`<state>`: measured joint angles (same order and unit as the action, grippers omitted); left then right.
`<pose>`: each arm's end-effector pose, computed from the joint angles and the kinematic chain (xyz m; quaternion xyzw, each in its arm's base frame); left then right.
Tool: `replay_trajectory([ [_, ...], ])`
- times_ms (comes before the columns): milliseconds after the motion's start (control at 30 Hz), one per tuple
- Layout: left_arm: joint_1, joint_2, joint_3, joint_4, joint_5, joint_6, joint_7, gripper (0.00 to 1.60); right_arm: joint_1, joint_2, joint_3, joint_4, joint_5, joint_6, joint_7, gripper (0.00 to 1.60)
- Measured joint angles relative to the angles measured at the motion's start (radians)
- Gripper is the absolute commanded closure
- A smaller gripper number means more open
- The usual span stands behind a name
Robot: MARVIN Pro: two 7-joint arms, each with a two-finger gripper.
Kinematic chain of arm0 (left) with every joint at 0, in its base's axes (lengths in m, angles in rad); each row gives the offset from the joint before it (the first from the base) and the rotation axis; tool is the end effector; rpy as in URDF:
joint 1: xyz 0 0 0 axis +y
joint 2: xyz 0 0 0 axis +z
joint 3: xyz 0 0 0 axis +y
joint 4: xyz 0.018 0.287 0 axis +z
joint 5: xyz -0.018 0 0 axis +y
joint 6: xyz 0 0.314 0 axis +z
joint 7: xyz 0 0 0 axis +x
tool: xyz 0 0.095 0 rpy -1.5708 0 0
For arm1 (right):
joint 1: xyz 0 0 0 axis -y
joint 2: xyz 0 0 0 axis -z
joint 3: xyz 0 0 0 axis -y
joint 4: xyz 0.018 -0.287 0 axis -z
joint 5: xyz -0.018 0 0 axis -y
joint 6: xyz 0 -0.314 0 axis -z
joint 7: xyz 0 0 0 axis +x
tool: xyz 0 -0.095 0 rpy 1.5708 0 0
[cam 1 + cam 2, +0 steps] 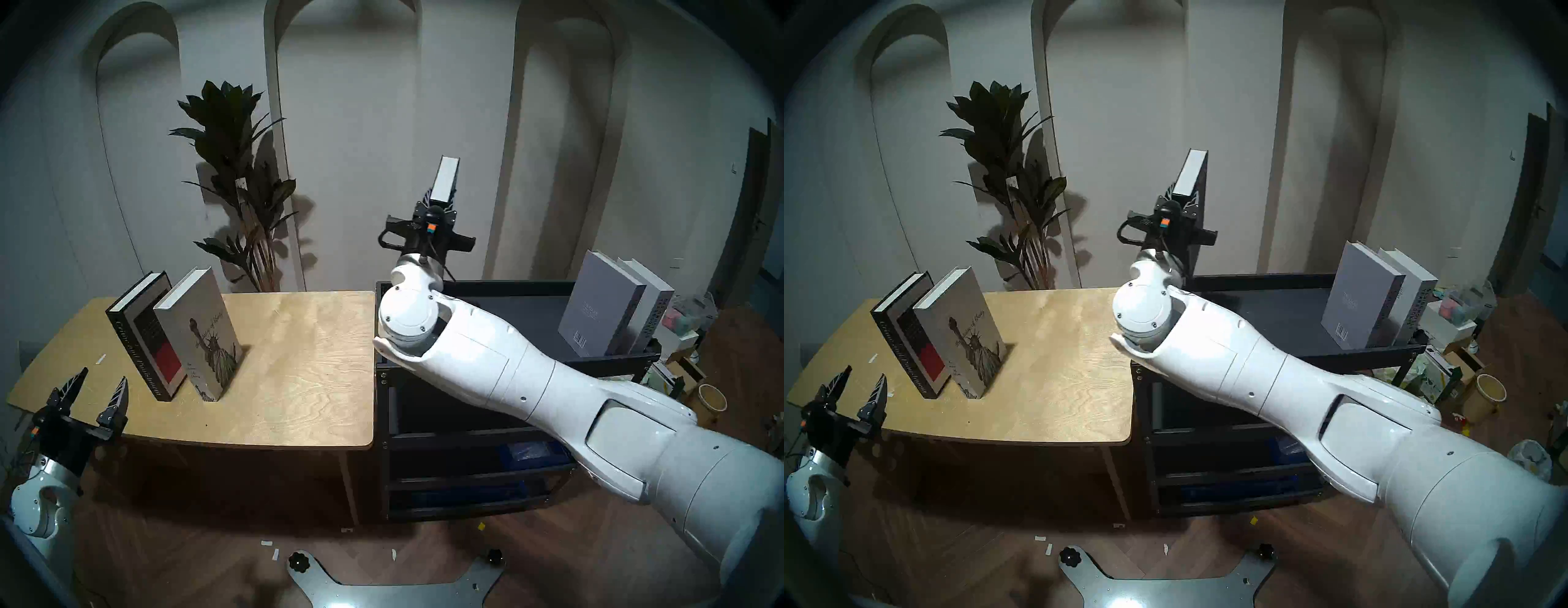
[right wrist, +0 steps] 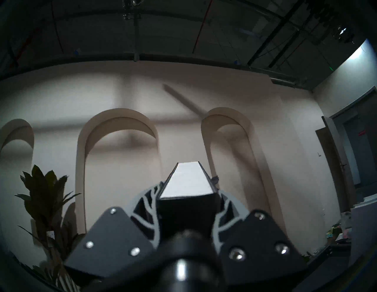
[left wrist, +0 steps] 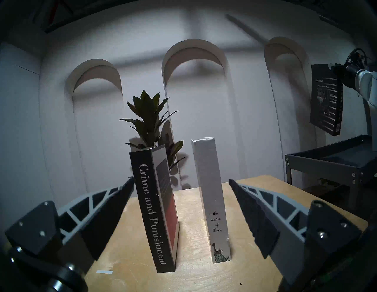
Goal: Move the books from the display table onto the shelf, standing them upright with spines facing out and tallest at one end
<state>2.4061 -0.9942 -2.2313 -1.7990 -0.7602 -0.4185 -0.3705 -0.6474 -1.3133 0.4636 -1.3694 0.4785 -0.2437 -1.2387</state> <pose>0.2040 0.2942 -0.2367 -0.6537 0.0614 -0.7521 0.0565 0.5071 0.1583 -0.0970 0.4878 -0.1288 0.8613 0.0605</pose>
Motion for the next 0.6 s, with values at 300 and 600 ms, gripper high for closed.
replay_trajectory([
  [300,-0.015,0.010,0.018,-0.003,0.009,0.014,0.002,0.00,-0.024,0.110,0.012,-0.065,0.041,0.034,0.038,1.60],
  [600,-0.028,0.019,0.029,-0.003,0.017,0.028,0.007,0.00,-0.033,0.216,0.019,-0.160,0.088,0.053,0.094,1.60],
])
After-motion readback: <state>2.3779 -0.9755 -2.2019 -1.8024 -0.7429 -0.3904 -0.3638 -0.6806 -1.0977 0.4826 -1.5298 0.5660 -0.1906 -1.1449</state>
